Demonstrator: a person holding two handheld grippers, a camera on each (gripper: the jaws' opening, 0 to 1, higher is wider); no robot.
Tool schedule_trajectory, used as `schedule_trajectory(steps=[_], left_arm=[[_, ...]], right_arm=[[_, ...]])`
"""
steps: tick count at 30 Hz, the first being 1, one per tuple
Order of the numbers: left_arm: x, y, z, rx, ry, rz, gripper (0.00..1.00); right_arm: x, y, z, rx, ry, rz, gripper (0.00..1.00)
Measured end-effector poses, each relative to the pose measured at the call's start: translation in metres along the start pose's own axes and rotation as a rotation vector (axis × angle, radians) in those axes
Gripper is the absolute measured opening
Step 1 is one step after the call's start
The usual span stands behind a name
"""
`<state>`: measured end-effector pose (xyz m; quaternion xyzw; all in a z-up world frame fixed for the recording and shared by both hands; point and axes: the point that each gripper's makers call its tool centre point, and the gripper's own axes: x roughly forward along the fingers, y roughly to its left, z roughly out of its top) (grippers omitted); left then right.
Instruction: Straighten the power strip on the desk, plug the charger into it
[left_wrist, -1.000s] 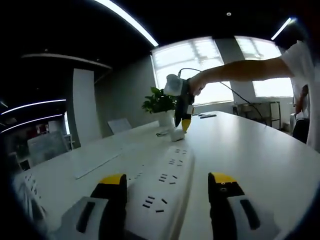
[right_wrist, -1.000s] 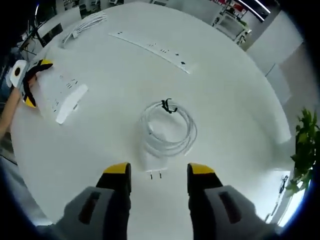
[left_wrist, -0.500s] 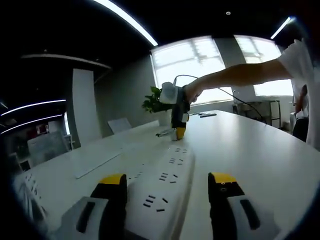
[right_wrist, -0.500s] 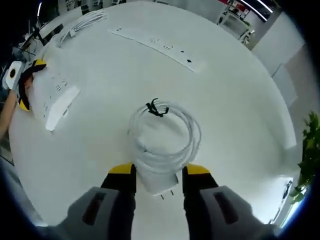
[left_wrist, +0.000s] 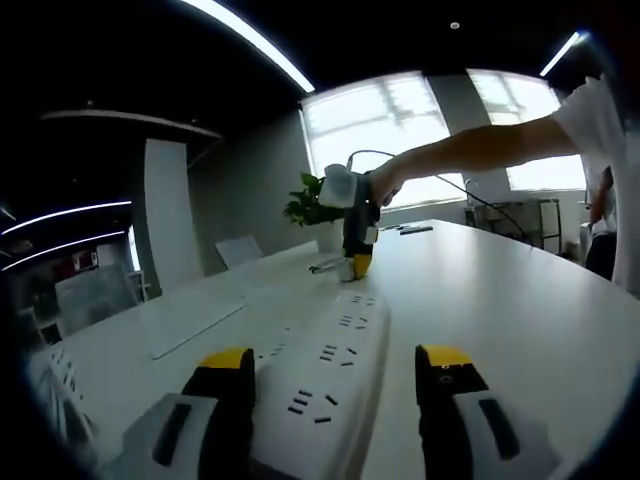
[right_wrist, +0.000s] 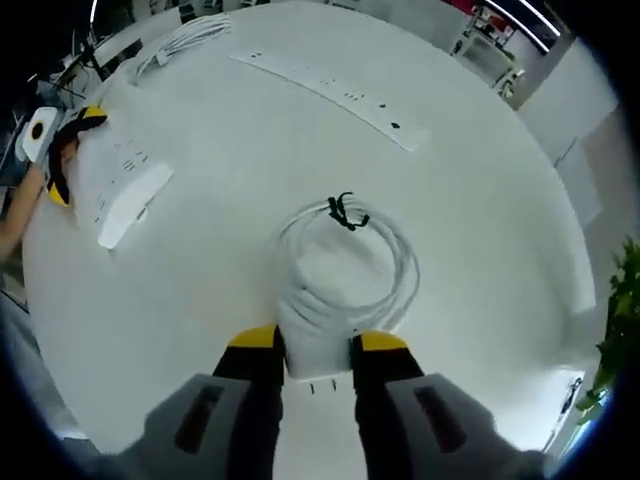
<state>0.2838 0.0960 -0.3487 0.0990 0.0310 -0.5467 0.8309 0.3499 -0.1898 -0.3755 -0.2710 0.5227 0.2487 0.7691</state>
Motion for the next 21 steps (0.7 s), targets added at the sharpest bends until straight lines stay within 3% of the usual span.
schedule_trajectory(steps=[11,15,21], left_arm=[[0.0,0.0,0.0,0.0,-0.002,0.0,0.67],[0.0,0.001,0.0,0.002,-0.002,0.001,0.67],[0.0,0.001,0.0,0.004,-0.002,0.002,0.67]], right_arm=[[-0.001,-0.009,0.008,-0.015,-0.154,-0.041,0.25],[-0.001,-0.012,0.012,0.059,-0.24,-0.027,0.25],[-0.004,-0.011,0.009,0.131,-0.307,0.01,0.24]])
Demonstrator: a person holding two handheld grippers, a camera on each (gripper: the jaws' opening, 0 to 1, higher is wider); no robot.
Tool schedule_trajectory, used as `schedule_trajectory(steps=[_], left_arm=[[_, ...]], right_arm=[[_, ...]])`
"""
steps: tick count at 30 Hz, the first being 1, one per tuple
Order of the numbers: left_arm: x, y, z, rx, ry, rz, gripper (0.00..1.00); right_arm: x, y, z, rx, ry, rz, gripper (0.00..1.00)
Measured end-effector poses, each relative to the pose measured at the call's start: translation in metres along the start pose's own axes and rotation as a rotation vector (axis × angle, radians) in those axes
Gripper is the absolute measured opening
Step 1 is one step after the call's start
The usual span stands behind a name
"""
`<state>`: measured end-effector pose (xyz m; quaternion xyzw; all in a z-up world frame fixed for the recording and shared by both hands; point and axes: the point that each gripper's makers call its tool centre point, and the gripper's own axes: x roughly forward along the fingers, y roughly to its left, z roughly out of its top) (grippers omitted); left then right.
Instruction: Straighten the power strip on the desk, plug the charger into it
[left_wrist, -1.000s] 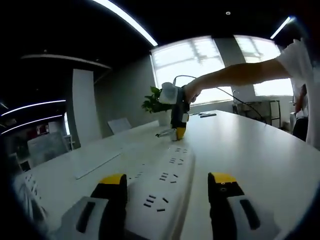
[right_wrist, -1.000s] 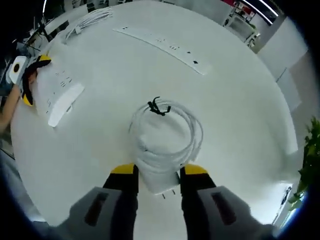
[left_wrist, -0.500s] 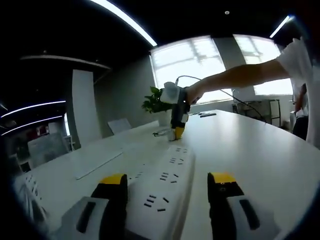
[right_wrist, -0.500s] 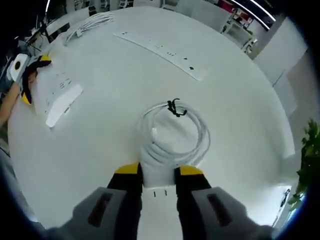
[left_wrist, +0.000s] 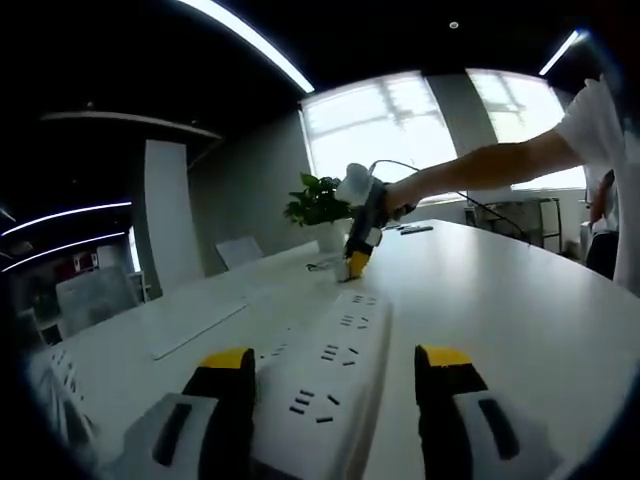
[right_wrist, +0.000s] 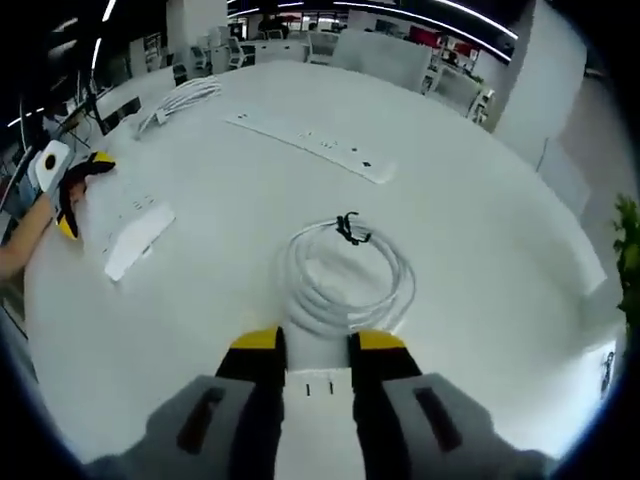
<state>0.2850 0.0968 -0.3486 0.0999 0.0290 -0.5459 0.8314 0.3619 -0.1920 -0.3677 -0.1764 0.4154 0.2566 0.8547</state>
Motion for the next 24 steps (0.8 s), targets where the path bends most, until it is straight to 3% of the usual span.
schedule_trajectory(steps=[5,13,18,24], left_arm=[[0.0,0.0,0.0,0.002,0.0,0.001,0.67],[0.0,0.0,0.0,0.0,0.0,0.001,0.67],[0.0,0.0,0.001,-0.006,0.001,0.003,0.67],[-0.002,-0.001,0.021,-0.026,-0.045,0.006,0.66]], right_arm=[[-0.004,0.003,-0.001,0.004,-0.032,-0.004,0.24],[-0.008,0.009,-0.003,-0.056,-0.014,0.009,0.24],[-0.009,0.01,-0.011,-0.14,0.082,-0.026,0.25],[-0.006,0.01,-0.012,-0.2,0.18,-0.044,0.25]])
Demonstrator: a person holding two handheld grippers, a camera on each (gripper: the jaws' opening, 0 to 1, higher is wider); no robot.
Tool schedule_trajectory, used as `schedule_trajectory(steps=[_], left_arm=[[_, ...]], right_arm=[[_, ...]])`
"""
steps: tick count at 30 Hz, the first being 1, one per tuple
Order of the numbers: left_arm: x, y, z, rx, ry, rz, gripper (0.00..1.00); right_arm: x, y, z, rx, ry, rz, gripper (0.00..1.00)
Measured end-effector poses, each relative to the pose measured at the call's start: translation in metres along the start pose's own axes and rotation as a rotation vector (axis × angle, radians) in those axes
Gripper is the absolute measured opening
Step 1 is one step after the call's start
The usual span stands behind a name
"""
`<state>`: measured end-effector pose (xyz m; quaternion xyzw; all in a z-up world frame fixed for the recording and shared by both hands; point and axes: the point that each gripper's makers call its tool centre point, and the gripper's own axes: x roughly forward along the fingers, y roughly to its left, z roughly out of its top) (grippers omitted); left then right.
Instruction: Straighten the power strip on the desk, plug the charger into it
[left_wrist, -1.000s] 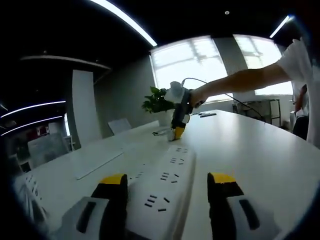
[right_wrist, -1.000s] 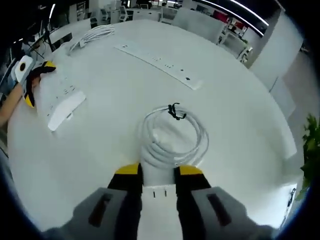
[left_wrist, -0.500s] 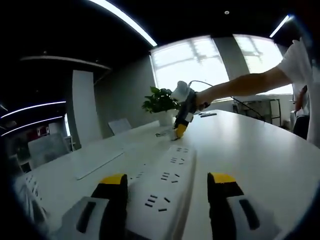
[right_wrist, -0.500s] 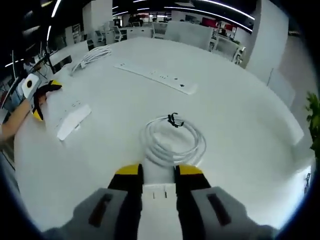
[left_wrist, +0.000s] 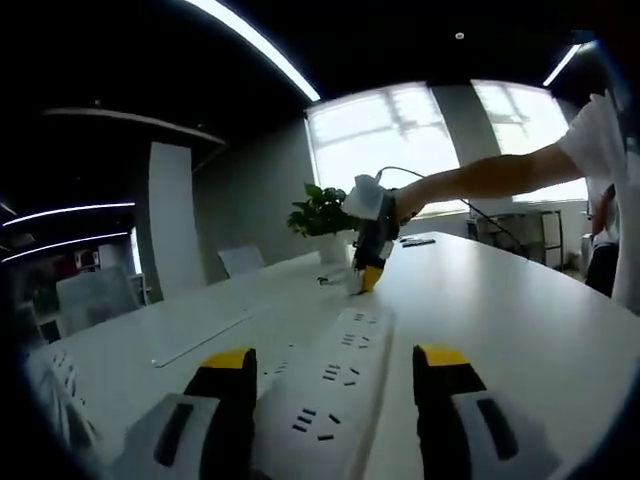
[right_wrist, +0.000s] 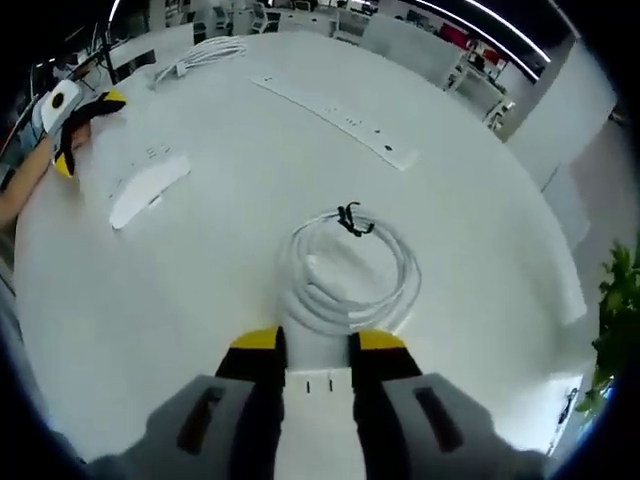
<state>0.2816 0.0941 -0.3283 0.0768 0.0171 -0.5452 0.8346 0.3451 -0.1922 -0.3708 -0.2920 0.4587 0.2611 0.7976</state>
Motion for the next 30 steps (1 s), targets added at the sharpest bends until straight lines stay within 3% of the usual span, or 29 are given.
schedule_trajectory(steps=[4,7,10,12,18,24,30], left_arm=[[0.01,-0.017,0.049,-0.024,-0.114,-0.049,0.65],[0.029,-0.03,0.066,-0.003,-0.11,-0.113,0.65],[0.052,-0.035,0.062,0.103,-0.015,-0.148,0.65],[0.066,-0.036,0.06,0.121,0.023,-0.166,0.65],[0.107,-0.033,0.057,0.134,0.059,-0.198,0.65],[0.142,-0.046,0.044,0.156,0.108,-0.242,0.65],[0.172,-0.053,0.044,0.156,0.126,-0.301,0.65]], right_arm=[[0.0,0.0,0.0,-0.01,0.008,0.011,0.25],[0.0,0.001,0.0,-0.009,0.006,0.018,0.25],[0.0,0.003,0.0,-0.02,0.004,0.025,0.25],[0.0,0.003,0.0,-0.028,0.004,0.034,0.25],[-0.001,0.008,0.002,-0.059,-0.017,0.072,0.25],[-0.003,0.018,0.003,-0.095,-0.027,0.099,0.25],[-0.005,0.027,0.005,-0.121,-0.044,0.129,0.25]])
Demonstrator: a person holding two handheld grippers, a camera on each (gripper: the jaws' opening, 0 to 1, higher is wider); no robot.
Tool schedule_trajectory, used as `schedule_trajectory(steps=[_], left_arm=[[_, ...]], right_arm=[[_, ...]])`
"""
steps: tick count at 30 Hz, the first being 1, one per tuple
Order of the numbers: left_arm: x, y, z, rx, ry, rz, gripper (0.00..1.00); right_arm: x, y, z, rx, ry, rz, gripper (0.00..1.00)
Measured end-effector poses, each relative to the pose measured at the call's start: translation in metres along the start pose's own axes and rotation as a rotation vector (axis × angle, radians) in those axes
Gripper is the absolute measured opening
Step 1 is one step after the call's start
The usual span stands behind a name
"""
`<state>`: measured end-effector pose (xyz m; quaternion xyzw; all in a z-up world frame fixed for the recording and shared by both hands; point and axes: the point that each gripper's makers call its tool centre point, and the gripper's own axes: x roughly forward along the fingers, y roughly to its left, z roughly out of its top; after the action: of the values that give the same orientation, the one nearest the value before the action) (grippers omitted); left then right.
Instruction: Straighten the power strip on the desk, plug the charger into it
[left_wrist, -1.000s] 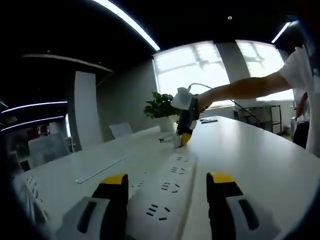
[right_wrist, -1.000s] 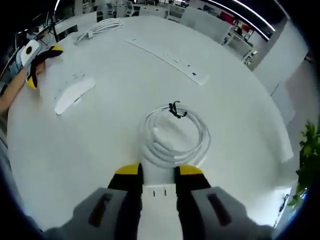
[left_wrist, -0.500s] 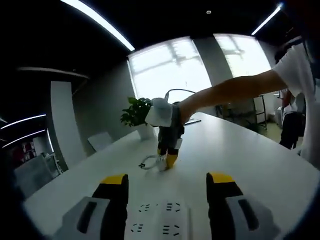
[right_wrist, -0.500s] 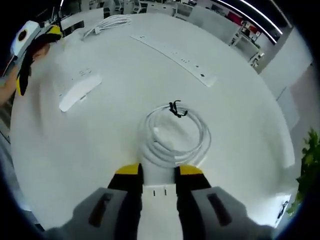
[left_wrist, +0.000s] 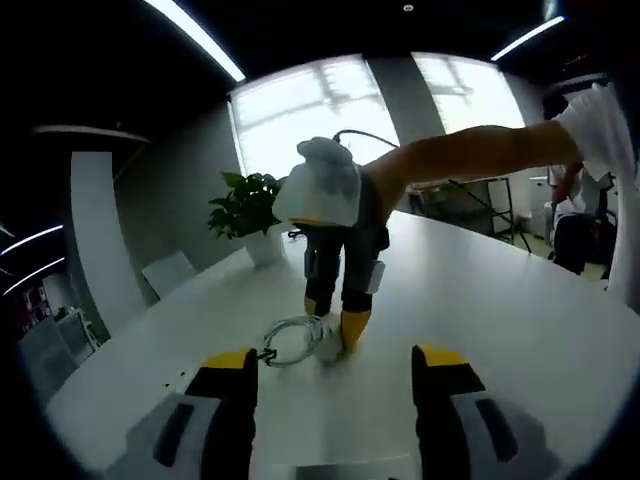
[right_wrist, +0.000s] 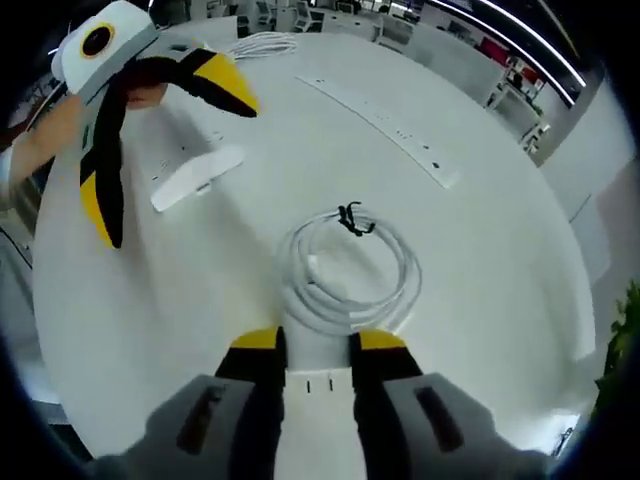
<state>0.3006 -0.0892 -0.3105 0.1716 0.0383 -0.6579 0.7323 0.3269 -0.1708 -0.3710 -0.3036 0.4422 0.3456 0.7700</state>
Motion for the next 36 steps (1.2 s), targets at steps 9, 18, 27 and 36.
schedule_trajectory(steps=[9,18,27,36], left_arm=[[0.034,0.009,-0.013,0.025,0.057,-0.031,0.63],[0.046,0.004,-0.032,0.064,0.125,-0.067,0.49],[0.051,0.009,-0.032,0.07,0.133,-0.082,0.35],[0.057,-0.002,-0.037,0.027,0.157,-0.15,0.32]], right_arm=[[0.0,0.015,0.007,-0.059,-0.019,0.027,0.25],[0.0,0.024,0.012,-0.076,-0.044,0.063,0.25],[0.0,0.026,0.013,-0.085,-0.069,0.068,0.25],[0.001,0.033,0.018,-0.144,-0.103,0.078,0.25]])
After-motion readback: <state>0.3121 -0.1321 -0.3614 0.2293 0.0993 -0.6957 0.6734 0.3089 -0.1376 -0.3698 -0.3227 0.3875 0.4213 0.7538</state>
